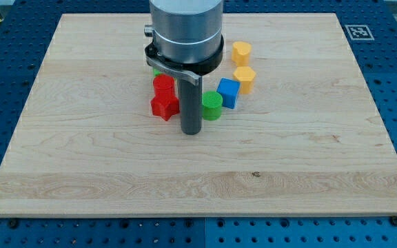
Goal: Slide the blue triangle slightly up
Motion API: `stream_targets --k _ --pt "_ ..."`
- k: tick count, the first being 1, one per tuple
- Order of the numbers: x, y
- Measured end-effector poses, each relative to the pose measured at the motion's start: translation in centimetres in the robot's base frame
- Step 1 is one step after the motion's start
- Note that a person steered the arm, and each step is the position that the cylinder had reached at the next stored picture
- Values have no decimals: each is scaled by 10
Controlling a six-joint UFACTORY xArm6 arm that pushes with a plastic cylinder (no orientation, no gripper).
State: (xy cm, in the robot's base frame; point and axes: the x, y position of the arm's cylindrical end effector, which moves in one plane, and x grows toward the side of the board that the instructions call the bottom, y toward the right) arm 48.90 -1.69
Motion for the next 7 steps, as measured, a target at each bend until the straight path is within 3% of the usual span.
stream_targets --k 4,7 --pt "-44 -2" --pt "-108 11"
